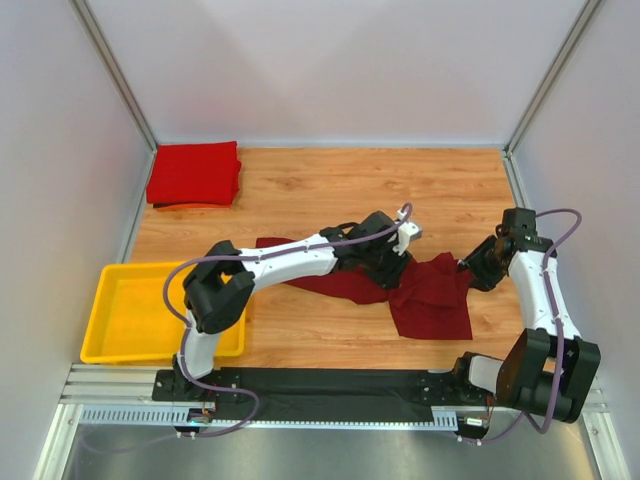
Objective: Fold and stack the t-shirts
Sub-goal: Flatten the tshirt out
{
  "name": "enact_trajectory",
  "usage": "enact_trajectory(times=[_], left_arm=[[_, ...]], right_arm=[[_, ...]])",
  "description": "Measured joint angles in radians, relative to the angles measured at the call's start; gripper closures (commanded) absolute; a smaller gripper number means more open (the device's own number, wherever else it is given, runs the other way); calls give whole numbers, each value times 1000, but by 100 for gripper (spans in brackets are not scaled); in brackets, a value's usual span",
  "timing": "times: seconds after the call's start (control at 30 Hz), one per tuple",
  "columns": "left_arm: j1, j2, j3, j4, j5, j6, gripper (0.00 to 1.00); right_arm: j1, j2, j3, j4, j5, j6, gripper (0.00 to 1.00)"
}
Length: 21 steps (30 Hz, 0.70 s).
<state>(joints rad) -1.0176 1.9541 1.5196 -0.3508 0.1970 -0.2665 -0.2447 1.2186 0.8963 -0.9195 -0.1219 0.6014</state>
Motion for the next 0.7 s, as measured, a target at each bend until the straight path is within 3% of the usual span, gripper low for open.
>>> enact_trajectory(times=[0.5,0.6,0.7], left_arm=[[-83,162,151,80,53,75,50],[-94,195,170,100,57,79,57],[-100,213,161,119,56,83,74]], right_arm=[[0,-8,-34,-32,35,48,57],[0,-8,-34,-34,35,66,57],[0,-1,-34,-35,36,89,58]])
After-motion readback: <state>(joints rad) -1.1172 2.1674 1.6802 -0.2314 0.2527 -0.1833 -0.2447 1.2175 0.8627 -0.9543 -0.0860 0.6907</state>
